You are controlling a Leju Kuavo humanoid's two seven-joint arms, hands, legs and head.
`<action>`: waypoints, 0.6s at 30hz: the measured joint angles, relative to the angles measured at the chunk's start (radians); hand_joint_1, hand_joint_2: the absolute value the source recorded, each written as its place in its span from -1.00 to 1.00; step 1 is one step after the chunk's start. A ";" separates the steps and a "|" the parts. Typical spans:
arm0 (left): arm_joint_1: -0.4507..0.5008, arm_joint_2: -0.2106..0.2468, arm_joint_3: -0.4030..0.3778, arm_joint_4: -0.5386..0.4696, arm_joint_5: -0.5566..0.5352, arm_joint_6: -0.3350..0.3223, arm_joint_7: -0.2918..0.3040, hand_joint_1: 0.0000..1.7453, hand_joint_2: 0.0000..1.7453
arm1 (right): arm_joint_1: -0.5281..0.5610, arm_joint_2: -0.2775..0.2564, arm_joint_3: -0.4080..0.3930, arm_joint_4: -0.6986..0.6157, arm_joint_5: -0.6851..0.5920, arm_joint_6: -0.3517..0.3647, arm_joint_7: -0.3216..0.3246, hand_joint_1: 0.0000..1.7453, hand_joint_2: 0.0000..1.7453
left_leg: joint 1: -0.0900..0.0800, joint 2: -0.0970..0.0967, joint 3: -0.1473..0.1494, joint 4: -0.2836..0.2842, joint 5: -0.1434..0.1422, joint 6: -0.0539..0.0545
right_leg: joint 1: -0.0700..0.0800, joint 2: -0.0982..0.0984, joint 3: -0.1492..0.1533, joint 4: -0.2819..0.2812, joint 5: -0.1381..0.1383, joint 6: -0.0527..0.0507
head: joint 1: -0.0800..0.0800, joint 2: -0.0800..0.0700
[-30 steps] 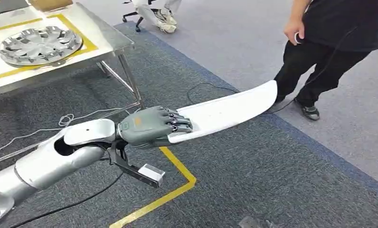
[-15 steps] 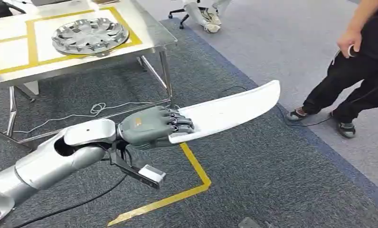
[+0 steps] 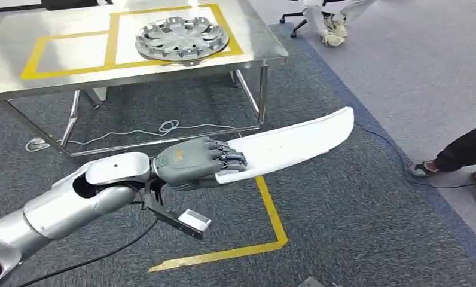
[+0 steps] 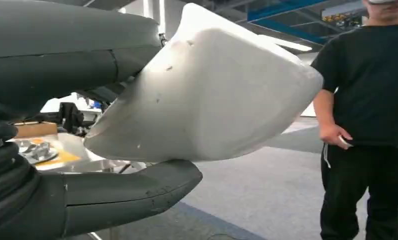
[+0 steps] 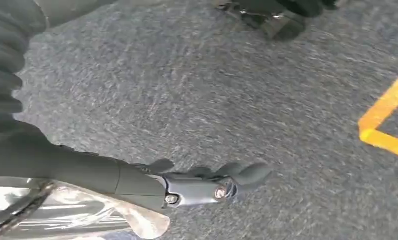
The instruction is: Take the parts from the cabinet and place them on the table.
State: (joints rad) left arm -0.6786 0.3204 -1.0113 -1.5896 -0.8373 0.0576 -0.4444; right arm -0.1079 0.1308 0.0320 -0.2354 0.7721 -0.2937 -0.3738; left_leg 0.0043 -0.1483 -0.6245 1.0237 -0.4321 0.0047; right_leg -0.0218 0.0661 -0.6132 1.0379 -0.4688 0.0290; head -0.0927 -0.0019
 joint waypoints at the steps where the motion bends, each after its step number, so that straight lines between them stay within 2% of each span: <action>1: -0.001 0.003 0.000 0.000 0.002 -0.002 0.000 1.00 1.00 | -0.001 0.001 0.000 0.000 0.000 0.000 0.000 -1.00 1.00 | -0.001 -0.013 0.000 0.000 -0.001 -0.007 | -0.003 -0.013 0.005 -0.007 0.002 -0.008 | 0.000 0.000; 2: -0.001 0.005 0.002 0.000 0.004 -0.005 0.000 1.00 1.00 | -0.004 0.000 -0.001 0.000 -0.001 0.000 0.000 -1.00 1.00 | -0.002 0.012 0.000 0.006 -0.009 -0.010 | -0.006 -0.029 0.013 -0.014 0.004 -0.016 | 0.000 0.000; 3: -0.009 0.005 0.002 0.001 0.008 -0.008 0.000 1.00 1.00 | -0.006 0.000 -0.001 0.000 -0.002 -0.001 -0.002 -1.00 1.00 | -0.007 0.072 -0.015 0.040 -0.029 -0.015 | -0.005 -0.038 0.018 -0.017 0.001 -0.023 | -0.012 0.000; 4: -0.016 0.003 0.002 0.001 0.012 -0.010 0.000 1.00 1.00 | -0.007 0.000 -0.001 0.000 -0.005 -0.001 -0.003 -1.00 1.00 | -0.005 0.109 -0.049 0.108 -0.062 -0.021 | -0.004 -0.053 0.021 -0.018 -0.002 -0.028 | -0.011 0.000; 5: -0.017 0.003 0.001 0.002 0.013 -0.012 0.000 1.00 1.00 | -0.006 0.000 -0.001 0.000 -0.006 -0.001 -0.003 -1.00 1.00 | -0.004 0.127 -0.090 0.190 -0.095 -0.024 | -0.002 -0.069 0.025 -0.018 -0.006 -0.031 | -0.011 0.000; 6: -0.017 -0.001 -0.001 0.002 0.014 -0.014 0.000 1.00 1.00 | -0.004 0.000 -0.001 0.000 -0.006 -0.001 -0.003 -1.00 1.00 | -0.001 0.137 -0.129 0.264 -0.121 -0.026 | -0.001 -0.084 0.026 -0.018 -0.009 -0.033 | -0.011 0.000; 7: -0.016 -0.001 -0.004 0.003 0.015 -0.015 -0.001 1.00 1.00 | -0.004 0.000 -0.002 0.000 -0.006 -0.002 -0.003 -1.00 1.00 | 0.001 0.141 -0.150 0.300 -0.124 -0.027 | 0.000 -0.098 0.028 -0.018 -0.011 -0.032 | -0.012 0.000; 8: -0.016 -0.001 -0.006 0.005 0.015 -0.016 -0.002 1.00 1.00 | -0.004 0.000 -0.003 0.000 -0.006 -0.002 -0.003 -1.00 1.00 | 0.002 0.143 -0.147 0.290 -0.103 -0.027 | 0.001 -0.111 0.031 -0.018 -0.014 -0.032 | -0.011 0.000; 9: -0.016 -0.001 -0.006 0.006 0.015 -0.016 -0.002 1.00 1.00 | -0.004 0.000 -0.003 0.000 -0.006 -0.002 -0.003 -1.00 1.00 | 0.002 0.146 -0.124 0.241 -0.066 -0.024 | 0.002 -0.123 0.036 -0.018 -0.017 -0.031 | -0.011 0.000; 10: -0.017 -0.001 -0.006 0.006 0.015 -0.016 -0.002 1.00 1.00 | -0.005 0.000 -0.004 0.000 -0.006 -0.003 -0.003 -1.00 1.00 | 0.000 0.153 -0.085 0.162 -0.021 -0.017 | 0.003 -0.134 0.042 -0.018 -0.021 -0.030 | -0.012 0.000; 11: -0.020 -0.001 -0.005 0.006 0.015 -0.016 -0.002 1.00 1.00 | -0.005 0.001 -0.005 0.000 -0.006 -0.003 -0.003 -1.00 1.00 | -0.007 0.178 -0.034 0.063 0.024 -0.005 | 0.005 -0.147 0.051 -0.018 -0.027 -0.028 | -0.011 0.000; 12: -0.022 -0.002 -0.005 0.006 0.015 -0.016 -0.002 1.00 1.00 | -0.005 0.003 -0.006 0.000 -0.006 -0.003 -0.003 -1.00 1.00 | -0.022 0.231 -0.008 0.014 0.018 0.006 | 0.007 -0.159 0.057 -0.019 -0.031 -0.023 | -0.010 0.000; 13: -0.028 -0.005 -0.005 0.006 0.015 -0.016 -0.002 1.00 1.00 | -0.005 0.003 -0.008 0.000 -0.006 -0.004 -0.003 -1.00 1.00 | -0.029 0.233 -0.001 -0.005 0.010 0.012 | 0.013 -0.169 0.055 -0.017 -0.036 -0.016 | -0.013 0.000; 14: -0.028 -0.006 -0.005 0.007 0.016 -0.016 -0.002 1.00 1.00 | -0.006 0.003 -0.010 0.000 -0.006 -0.004 -0.003 -1.00 1.00 | -0.028 0.222 -0.005 -0.002 0.009 0.015 | 0.013 -0.182 0.056 -0.019 -0.038 -0.011 | -0.008 0.000; 16: -0.027 -0.004 -0.005 0.008 0.018 -0.016 -0.002 1.00 1.00 | -0.010 0.005 -0.010 0.000 -0.005 -0.004 -0.003 -1.00 1.00 | -0.030 0.192 -0.006 -0.008 0.009 0.022 | 0.013 -0.211 0.068 -0.026 -0.042 -0.003 | -0.010 0.000; 17: -0.026 -0.005 -0.005 0.008 0.018 -0.016 -0.002 1.00 1.00 | -0.012 0.006 -0.010 -0.001 -0.005 -0.005 -0.003 -1.00 1.00 | -0.016 0.178 0.009 -0.026 0.018 0.029 | 0.010 -0.207 0.062 -0.026 -0.052 0.005 | -0.010 0.000; 18: -0.032 -0.005 -0.003 0.008 0.018 -0.016 -0.002 1.00 1.00 | -0.014 0.005 -0.011 -0.001 -0.005 -0.006 -0.004 -1.00 1.00 | -0.014 0.167 0.014 -0.030 0.018 0.031 | 0.008 -0.140 0.058 -0.001 -0.066 0.009 | -0.006 0.000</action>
State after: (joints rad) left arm -0.7102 0.3155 -1.0143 -1.5812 -0.8190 0.0416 -0.4463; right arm -0.1220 0.1362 0.0210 -0.2361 0.7671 -0.2995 -0.3777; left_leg -0.0097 0.0191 -0.6109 0.9935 -0.4139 0.0355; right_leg -0.0139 -0.0744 -0.5553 1.0374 -0.5347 0.0381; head -0.0984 -0.0019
